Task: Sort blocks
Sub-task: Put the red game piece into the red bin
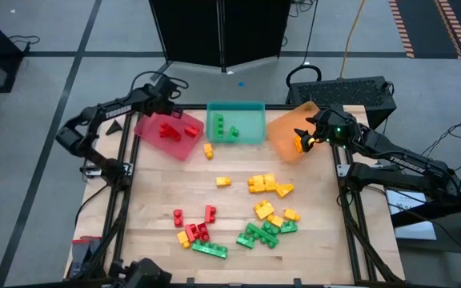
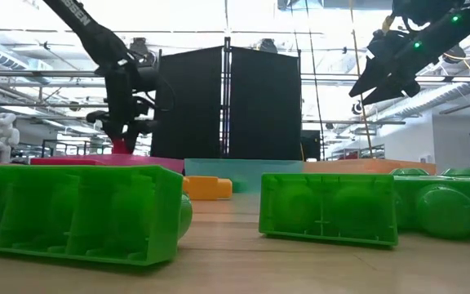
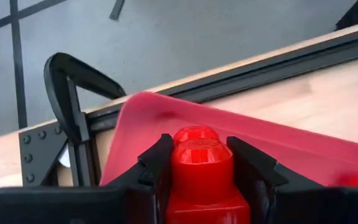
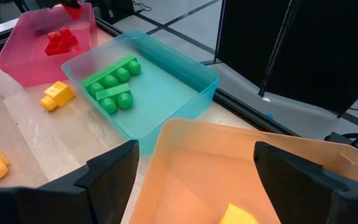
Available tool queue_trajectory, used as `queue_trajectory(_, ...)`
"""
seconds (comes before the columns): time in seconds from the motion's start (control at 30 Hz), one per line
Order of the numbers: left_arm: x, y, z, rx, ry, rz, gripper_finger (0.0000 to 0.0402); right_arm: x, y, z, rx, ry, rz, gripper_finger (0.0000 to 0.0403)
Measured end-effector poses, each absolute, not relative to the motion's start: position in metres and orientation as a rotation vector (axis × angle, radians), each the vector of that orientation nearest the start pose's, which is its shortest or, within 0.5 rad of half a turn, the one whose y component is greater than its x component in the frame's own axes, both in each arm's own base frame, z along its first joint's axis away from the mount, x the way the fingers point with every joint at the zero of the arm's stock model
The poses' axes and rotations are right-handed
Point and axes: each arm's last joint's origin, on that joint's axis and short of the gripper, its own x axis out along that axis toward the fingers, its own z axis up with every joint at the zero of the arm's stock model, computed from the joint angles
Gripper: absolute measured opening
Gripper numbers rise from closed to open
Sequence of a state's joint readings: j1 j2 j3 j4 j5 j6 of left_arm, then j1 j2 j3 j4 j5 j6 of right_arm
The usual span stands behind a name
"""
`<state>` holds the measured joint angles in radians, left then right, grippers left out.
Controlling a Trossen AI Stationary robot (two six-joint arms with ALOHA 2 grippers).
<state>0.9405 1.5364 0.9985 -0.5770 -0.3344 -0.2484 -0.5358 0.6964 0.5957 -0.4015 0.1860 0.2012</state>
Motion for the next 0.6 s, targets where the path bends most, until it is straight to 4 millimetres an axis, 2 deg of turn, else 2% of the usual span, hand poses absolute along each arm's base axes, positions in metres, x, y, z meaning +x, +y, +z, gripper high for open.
queue_trajectory(0.17, 0.164, 0.248, 0.198, -0.574, 1.033, 1.274, 0.013, 0.128, -0.082, 0.262, 0.278, 0.433, -0.754, 0.0315)
queue_trajectory(0.23, 0.164, 0.248, 0.198, -0.554, 1.048, 1.257, 0.0155, 0.128, -0.082, 0.262, 0.278, 0.434, -0.755, 0.0315)
queue_trajectory(0.43, 0.171, 0.246, 0.206, -0.477, 1.095, 1.185, 0.0267, 0.128, -0.082, 0.262, 0.277, 0.434, -0.754, 0.0315)
queue_trajectory(0.53, 0.176, 0.243, 0.213, -0.48, 1.124, 1.132, 0.0291, 0.128, -0.082, 0.261, 0.276, 0.435, -0.753, 0.0315)
queue_trajectory(0.6, 0.18, 0.239, 0.222, -0.521, 1.105, 1.029, 0.0295, 0.128, -0.082, 0.261, 0.272, 0.437, -0.752, 0.0315)
